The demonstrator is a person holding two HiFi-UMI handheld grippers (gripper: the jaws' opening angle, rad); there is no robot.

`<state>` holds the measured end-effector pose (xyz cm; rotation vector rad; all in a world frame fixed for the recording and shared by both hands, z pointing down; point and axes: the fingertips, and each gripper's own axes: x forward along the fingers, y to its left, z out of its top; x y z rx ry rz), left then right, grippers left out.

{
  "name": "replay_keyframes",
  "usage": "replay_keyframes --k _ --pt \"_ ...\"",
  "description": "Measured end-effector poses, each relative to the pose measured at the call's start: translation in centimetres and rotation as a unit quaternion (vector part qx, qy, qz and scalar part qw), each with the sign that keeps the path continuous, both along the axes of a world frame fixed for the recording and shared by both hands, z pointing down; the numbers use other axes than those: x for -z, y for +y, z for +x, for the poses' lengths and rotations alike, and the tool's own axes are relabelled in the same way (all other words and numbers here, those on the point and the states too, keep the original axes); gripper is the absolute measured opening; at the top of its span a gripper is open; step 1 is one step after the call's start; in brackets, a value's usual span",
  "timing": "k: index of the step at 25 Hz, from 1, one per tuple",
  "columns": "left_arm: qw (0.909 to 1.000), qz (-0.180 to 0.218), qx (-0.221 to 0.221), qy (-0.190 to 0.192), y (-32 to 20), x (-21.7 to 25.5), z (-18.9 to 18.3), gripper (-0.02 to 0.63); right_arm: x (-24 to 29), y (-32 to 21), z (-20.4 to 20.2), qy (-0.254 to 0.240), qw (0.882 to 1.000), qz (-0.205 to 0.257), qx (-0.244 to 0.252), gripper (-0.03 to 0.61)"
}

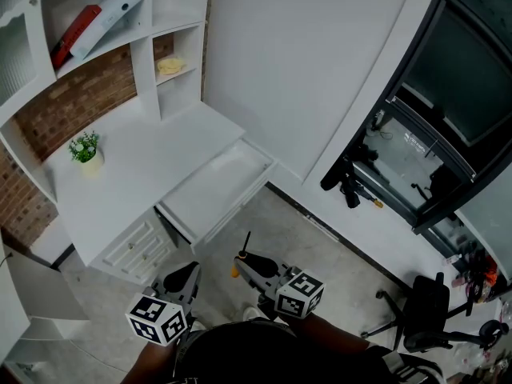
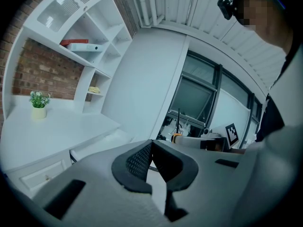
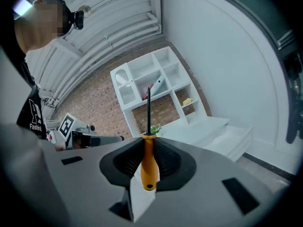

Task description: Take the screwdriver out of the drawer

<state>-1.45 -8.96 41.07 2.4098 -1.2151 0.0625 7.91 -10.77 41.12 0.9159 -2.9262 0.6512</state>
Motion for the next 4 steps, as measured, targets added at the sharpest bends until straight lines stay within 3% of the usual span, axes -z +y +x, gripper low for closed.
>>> replay_keyframes --k 4 --pt "1.0 0.0 0.001 -0.001 0.03 0.02 0.32 0.015 0.04 -0.04 0.33 -0.003 1.0 0.001 0.001 0.071"
